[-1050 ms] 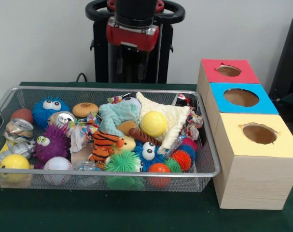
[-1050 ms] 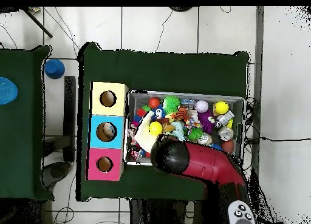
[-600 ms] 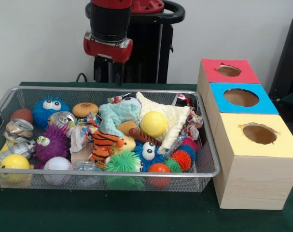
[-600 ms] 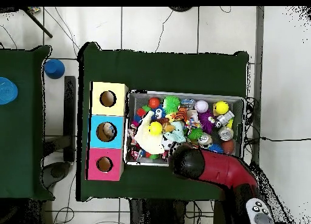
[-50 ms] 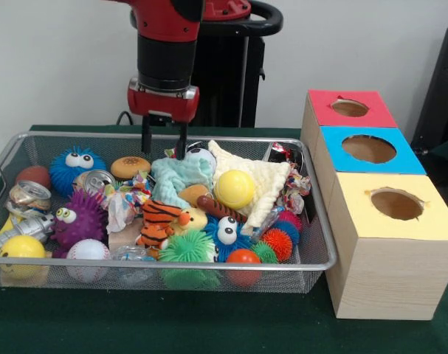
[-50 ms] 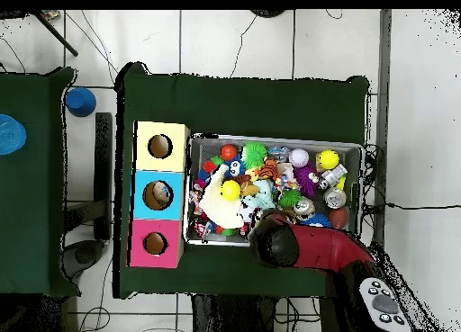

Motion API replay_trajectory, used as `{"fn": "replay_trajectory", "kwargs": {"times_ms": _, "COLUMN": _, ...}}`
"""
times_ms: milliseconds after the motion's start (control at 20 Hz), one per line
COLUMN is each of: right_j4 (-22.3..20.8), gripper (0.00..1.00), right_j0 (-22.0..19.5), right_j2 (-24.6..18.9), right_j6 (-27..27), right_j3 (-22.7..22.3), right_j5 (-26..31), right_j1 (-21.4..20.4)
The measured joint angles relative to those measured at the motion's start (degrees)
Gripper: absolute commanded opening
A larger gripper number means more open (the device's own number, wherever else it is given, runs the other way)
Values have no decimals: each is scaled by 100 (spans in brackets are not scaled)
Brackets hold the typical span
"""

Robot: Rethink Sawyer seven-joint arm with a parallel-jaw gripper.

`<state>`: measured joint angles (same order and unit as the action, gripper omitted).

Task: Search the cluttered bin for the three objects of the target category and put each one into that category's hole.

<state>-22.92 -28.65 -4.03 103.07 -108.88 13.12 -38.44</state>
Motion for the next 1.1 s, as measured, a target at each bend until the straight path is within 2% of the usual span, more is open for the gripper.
{"fn": "replay_trajectory", "kwargs": {"times_ms": 700, "right_j4": -720, "gripper": 100, "right_j0": -263, "right_j2": -391, "right_j6": 0, "right_j3": 1, "right_j5": -662, "right_j1": 78}}
{"fn": "replay_trajectory", "kwargs": {"times_ms": 1100, "right_j4": -877, "gripper": 100, "right_j0": -593, "right_j2": -696, "right_j6": 0, "right_j3": 1, "right_j5": -723, "right_j1": 75}}
